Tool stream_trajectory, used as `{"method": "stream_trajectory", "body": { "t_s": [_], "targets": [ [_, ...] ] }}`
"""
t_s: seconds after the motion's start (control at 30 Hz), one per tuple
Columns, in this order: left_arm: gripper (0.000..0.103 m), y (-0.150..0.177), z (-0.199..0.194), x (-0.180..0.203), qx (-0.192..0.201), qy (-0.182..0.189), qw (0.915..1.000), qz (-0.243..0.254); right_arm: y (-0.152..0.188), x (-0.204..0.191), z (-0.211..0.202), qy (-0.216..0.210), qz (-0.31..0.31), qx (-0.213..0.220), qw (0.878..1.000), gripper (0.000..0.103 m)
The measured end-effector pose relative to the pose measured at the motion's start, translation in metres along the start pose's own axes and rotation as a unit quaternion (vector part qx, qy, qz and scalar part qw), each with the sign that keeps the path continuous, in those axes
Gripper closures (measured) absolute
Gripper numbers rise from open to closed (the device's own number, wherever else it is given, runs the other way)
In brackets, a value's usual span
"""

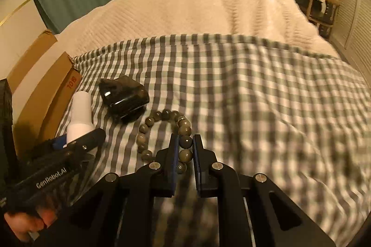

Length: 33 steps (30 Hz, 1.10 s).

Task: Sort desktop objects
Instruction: 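Grasp the white hair dryer with the left gripper while the right grasps the bead bracelet, then drop the hair dryer and bead bracelet into the cardboard box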

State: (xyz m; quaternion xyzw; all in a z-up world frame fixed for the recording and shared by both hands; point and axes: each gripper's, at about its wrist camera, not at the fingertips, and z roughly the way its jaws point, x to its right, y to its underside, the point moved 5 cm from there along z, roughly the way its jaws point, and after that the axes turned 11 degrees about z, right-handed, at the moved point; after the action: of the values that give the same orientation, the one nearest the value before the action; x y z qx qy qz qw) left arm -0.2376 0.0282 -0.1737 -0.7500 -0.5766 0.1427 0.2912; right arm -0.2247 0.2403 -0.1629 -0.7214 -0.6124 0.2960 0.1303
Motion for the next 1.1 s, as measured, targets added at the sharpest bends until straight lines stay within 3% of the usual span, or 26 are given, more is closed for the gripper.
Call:
{"method": "stream_trajectory", "body": {
  "t_s": [0.27,0.57,0.67,0.87,1.1],
  "targets": [
    [0.051,-0.002,-0.062,0.015,0.024,0.017,0.9995,0.01,0.005,0.007,-0.086,0.037,-0.023,0.027,0.999,0.092],
    [0.051,-0.029,-0.163,0.002,0.085,0.022,0.996,0.014,-0.003,-0.033,-0.19,0.043,-0.061,0.082,0.994,0.092],
    [0.051,-0.036,-0.197,-0.016,0.107,0.01,0.994,0.02,-0.01,-0.069,-0.227,0.029,-0.082,0.109,0.99,0.092],
    [0.051,-0.047,-0.24,-0.071,0.127,-0.017,0.9917,0.014,-0.017,-0.154,-0.264,-0.046,-0.11,0.117,0.986,0.092],
    [0.051,-0.034,-0.238,-0.159,0.113,-0.062,0.9916,-0.015,-0.007,-0.268,-0.235,-0.108,-0.164,0.086,0.977,0.092]
  ]
}}
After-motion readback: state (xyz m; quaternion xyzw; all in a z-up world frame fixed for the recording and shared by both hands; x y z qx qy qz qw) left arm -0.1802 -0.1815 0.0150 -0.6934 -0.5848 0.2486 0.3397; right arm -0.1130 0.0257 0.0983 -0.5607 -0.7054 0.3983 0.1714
